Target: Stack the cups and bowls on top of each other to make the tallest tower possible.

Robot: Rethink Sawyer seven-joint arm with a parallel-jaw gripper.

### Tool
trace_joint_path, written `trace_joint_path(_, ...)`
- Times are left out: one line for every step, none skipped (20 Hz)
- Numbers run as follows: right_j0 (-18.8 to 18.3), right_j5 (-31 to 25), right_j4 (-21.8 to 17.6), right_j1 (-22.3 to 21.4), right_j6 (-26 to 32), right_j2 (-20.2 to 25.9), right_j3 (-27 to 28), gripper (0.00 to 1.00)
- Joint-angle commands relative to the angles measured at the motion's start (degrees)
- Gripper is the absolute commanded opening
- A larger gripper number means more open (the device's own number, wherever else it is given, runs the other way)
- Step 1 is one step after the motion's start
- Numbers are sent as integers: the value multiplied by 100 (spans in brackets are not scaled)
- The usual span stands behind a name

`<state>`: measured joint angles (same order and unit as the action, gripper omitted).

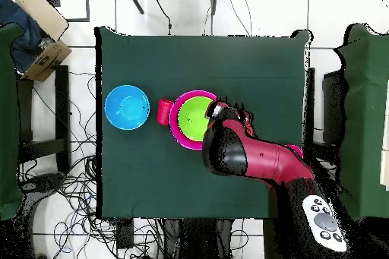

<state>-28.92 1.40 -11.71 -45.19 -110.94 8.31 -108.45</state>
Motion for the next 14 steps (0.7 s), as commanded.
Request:
trace_joint_path(-718,-3564,222,66,1002,894,436,100)
trace_joint_path(-797,-3695,169,40,1164,966,476,100)
trace_joint_path(-861,-3778,106,38,1291,1028,535,100)
trace_joint_path(-813,-3786,85,-27,1236,998,613,100)
trace_joint_path(-771,-3860,56,-75,1174,999,687,100)
trace_joint_path(-729,-3933,27,-123,1112,1000,761,100)
trace_joint_path(-735,-3960,-45,-170,1120,1048,807,100)
trace_joint_path(-668,-4042,-174,-183,1216,1095,939,100)
trace_joint_path(-665,-4116,-283,-174,1320,1170,1019,100)
trace_joint_path(-662,-4191,-393,-165,1423,1245,1098,100)
trace_joint_path(-650,-4313,-519,-148,1550,1288,1195,100)
trace_joint_path(-633,-4463,-659,-132,1723,1338,1319,100)
trace_joint_path(-632,-4533,-738,-119,1789,1384,1383,100)
trace_joint_path(-631,-4603,-817,-107,1854,1430,1446,100)
